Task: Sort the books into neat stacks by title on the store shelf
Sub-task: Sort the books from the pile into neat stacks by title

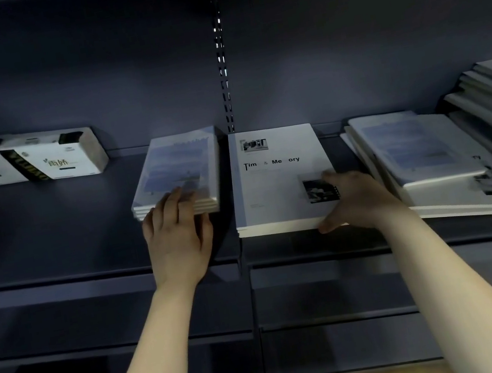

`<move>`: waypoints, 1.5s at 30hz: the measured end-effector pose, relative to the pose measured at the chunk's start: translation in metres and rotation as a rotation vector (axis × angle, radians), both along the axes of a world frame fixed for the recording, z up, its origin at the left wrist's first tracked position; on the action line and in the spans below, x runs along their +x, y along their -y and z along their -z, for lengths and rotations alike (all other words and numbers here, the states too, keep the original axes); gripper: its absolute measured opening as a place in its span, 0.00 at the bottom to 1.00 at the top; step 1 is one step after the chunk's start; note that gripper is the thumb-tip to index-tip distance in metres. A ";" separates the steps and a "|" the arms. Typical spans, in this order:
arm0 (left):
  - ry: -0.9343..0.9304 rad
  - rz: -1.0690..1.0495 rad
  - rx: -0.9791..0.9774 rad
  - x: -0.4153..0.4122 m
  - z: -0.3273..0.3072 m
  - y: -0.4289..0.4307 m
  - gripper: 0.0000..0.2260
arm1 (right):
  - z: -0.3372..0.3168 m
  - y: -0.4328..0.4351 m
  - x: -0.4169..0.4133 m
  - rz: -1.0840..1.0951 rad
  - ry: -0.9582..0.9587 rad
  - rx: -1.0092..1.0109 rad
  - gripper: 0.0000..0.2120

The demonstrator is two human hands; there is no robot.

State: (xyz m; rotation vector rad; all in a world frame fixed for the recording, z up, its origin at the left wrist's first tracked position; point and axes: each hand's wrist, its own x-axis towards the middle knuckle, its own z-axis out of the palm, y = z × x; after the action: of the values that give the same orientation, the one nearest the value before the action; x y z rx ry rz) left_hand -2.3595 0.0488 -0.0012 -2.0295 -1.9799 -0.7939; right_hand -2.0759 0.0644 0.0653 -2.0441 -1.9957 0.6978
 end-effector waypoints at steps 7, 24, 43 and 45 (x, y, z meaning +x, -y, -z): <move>0.069 0.051 0.007 0.018 -0.007 -0.002 0.17 | -0.002 0.010 0.008 0.007 -0.160 0.052 0.44; -0.040 0.389 -0.048 0.229 -0.047 -0.034 0.16 | 0.000 -0.023 0.193 0.277 0.022 0.487 0.11; -0.055 0.314 -0.117 0.281 -0.027 -0.038 0.19 | 0.016 -0.048 0.227 0.077 -0.462 0.284 0.22; -0.054 0.305 -0.117 0.281 -0.027 -0.038 0.18 | 0.021 -0.051 0.233 0.052 -0.633 0.209 0.22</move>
State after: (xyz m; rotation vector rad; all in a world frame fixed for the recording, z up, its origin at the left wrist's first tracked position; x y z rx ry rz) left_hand -2.0787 0.0869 0.0261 -2.4323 -1.7489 -0.6829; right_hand -1.8432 0.1156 0.0446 -1.4973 -1.5651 0.9337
